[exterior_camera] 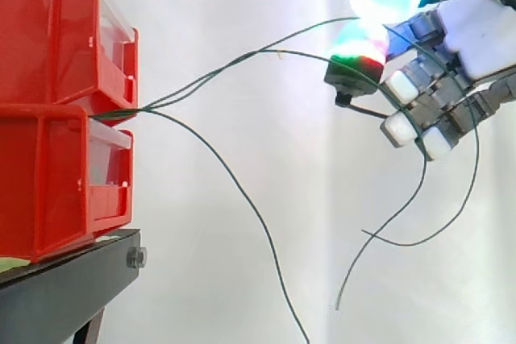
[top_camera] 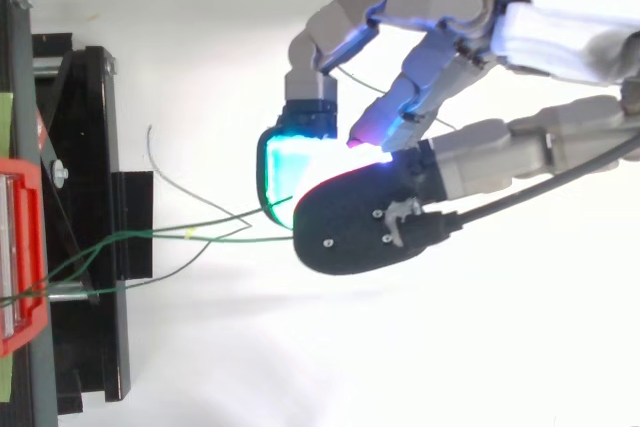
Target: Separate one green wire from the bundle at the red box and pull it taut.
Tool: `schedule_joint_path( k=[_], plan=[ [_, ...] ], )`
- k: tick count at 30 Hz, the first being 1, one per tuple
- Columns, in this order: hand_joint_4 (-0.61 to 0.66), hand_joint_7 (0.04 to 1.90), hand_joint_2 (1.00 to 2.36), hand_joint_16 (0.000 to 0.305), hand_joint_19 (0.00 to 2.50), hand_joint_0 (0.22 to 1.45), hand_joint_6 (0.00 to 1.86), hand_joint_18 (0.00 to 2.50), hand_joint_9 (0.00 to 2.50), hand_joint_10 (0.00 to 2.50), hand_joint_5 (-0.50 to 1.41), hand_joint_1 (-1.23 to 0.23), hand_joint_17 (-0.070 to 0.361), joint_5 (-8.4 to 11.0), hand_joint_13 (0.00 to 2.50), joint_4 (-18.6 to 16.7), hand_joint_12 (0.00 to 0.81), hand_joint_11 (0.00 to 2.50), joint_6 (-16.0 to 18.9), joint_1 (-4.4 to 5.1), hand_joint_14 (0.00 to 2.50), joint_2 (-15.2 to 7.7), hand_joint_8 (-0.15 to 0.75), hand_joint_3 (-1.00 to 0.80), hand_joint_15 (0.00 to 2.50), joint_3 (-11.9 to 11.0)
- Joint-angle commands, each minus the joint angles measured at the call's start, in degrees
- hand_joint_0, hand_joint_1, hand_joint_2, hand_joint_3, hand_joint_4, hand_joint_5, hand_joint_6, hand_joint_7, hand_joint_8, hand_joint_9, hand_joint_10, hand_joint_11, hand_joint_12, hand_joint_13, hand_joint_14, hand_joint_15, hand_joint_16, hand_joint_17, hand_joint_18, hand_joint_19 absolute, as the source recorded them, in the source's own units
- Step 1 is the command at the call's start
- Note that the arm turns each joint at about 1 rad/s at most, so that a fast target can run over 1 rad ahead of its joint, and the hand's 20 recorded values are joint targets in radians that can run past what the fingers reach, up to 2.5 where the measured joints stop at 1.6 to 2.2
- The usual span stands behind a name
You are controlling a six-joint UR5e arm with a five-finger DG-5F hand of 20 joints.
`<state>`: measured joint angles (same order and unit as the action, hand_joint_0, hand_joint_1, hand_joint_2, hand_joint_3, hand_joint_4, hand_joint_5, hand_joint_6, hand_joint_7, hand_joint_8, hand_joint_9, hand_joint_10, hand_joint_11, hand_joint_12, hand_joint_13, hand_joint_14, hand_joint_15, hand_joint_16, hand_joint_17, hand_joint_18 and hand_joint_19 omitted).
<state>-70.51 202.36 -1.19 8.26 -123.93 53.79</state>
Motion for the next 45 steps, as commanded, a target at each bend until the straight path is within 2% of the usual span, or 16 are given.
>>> schedule_joint_path(
  k=[1, 5, 7, 9, 12, 14, 16, 17, 21, 22, 24, 25, 26, 27, 32, 45],
  plan=[
    [-0.1, 1.0, 1.0, 0.057, 0.43, 0.56, 0.88, 0.75, 0.99, 0.01, -0.06, -0.74, 0.129, 0.11, 0.8, 0.75, 0.345, 0.35, 1.1, -0.09, 0.01, 0.35, 0.237, -0.08, 0.36, 0.0],
    [-0.1, 1.0, 1.0, 0.057, 0.43, 0.56, 0.88, 0.74, 0.98, 0.01, -0.06, -0.74, 0.129, 0.11, 0.79, 0.49, 0.346, 0.35, 2.33, 0.09, 0.01, 0.26, 0.236, -0.08, 0.37, 0.61],
    [-0.1, 1.0, 1.0, 0.057, 0.44, 0.56, 0.88, 0.74, 0.98, 0.01, -0.06, -0.74, 0.129, 0.03, 0.79, -1.01, 0.346, 0.36, 4.62, 0.09, 0.01, 0.26, 0.237, -0.08, 0.39, 3.16],
    [-0.1, 1.0, 1.0, 0.057, 0.44, 0.56, 0.88, 0.74, 0.99, 0.01, -0.06, -0.74, 0.129, -0.06, 0.8, -2.59, 0.35, 0.37, 6.29, 0.09, 0.01, 0.35, 0.241, -0.08, 0.39, 4.04],
    [-0.09, 1.0, 1.0, 0.057, 0.44, 0.56, 0.88, 0.74, 0.99, 0.01, -0.06, -0.74, 0.129, -0.15, 0.8, -6.63, 0.352, 0.37, 9.98, 0.09, 0.01, 0.26, 0.236, -0.08, 0.4, 6.33],
    [-0.09, 1.0, 1.0, 0.058, 0.44, 0.56, 0.88, 0.74, 1.0, 0.01, -0.06, -0.74, 0.129, -0.15, 0.81, -12.26, 0.355, 0.39, 13.85, 0.09, 0.01, 0.26, 0.243, -0.08, 0.41, 9.4],
    [-0.09, 0.99, 1.0, 0.058, 0.45, 0.56, 0.88, 0.74, 1.01, 0.01, -0.06, -0.74, 0.13, -0.15, 0.81, -15.86, 0.357, 0.4, 15.43, 0.17, 0.02, 0.35, 0.243, -0.08, 0.42, 10.55],
    [-0.09, 1.0, 1.0, 0.058, 0.45, 0.56, 0.88, 0.74, 1.01, 0.01, -0.06, -0.74, 0.13, -0.15, 0.81, -17.7, 0.357, 0.39, 15.61, 0.26, 0.01, 0.26, 0.241, -0.08, 0.42, 10.9],
    [-0.09, 0.99, 1.0, 0.058, 0.46, 0.56, 0.88, 0.74, 1.02, 0.01, -0.06, -0.74, 0.13, -0.15, 0.82, -20.87, 0.361, 0.41, 15.43, 0.26, 0.01, 0.26, 0.244, -0.08, 0.43, 11.51],
    [-0.09, 0.99, 1.0, 0.058, 0.46, 0.56, 0.88, 0.75, 1.02, 0.01, -0.06, -0.74, 0.131, -0.06, 0.82, -23.33, 0.362, 0.41, 14.9, 0.35, 0.02, 0.26, 0.244, -0.07, 0.43, 12.83],
    [-0.09, 0.99, 1.0, 0.058, 0.46, 0.56, 0.88, 0.75, 1.03, 0.01, -0.06, -0.74, 0.132, -0.06, 0.83, -25.53, 0.364, 0.42, 14.64, 0.44, 0.02, 0.26, 0.248, -0.07, 0.44, 14.41],
    [-0.09, 1.0, 1.0, 0.059, 0.46, 0.56, 0.88, 0.75, 1.04, 0.01, -0.06, -0.74, 0.132, 0.03, 0.83, -29.13, 0.364, 0.42, 14.46, 0.61, 0.02, 0.26, 0.246, -0.07, 0.44, 16.26],
    [-0.09, 1.0, 1.0, 0.059, 0.46, 0.56, 0.88, 0.75, 1.04, 0.01, -0.06, -0.74, 0.132, 0.03, 0.83, -29.13, 0.365, 0.43, 14.46, 0.61, 0.02, 0.26, 0.249, -0.07, 0.45, 16.26],
    [-0.08, 1.0, 1.02, 0.059, 0.46, 0.56, 0.88, 0.75, 1.04, 0.01, -0.06, -0.74, 0.133, 0.03, 0.83, -32.65, 0.367, 0.44, 14.02, 0.88, 0.02, 0.26, 0.256, -0.08, 0.45, 18.1],
    [-0.08, 1.01, 1.01, 0.059, 0.47, 0.56, 0.88, 0.76, 1.05, 0.02, -0.06, -0.74, 0.133, 0.03, 0.84, -38.8, 0.37, 0.44, 12.79, 0.96, 0.02, 0.26, 0.263, -0.07, 0.46, 19.69],
    [-0.08, 1.01, 1.03, 0.06, 0.47, 0.55, 0.88, 0.77, 1.07, 0.01, -0.06, -0.74, 0.136, 0.03, 0.86, -36.86, 0.376, 0.45, 8.22, 1.14, 0.02, 0.26, 0.265, -0.08, 0.47, 19.77]
  ],
)
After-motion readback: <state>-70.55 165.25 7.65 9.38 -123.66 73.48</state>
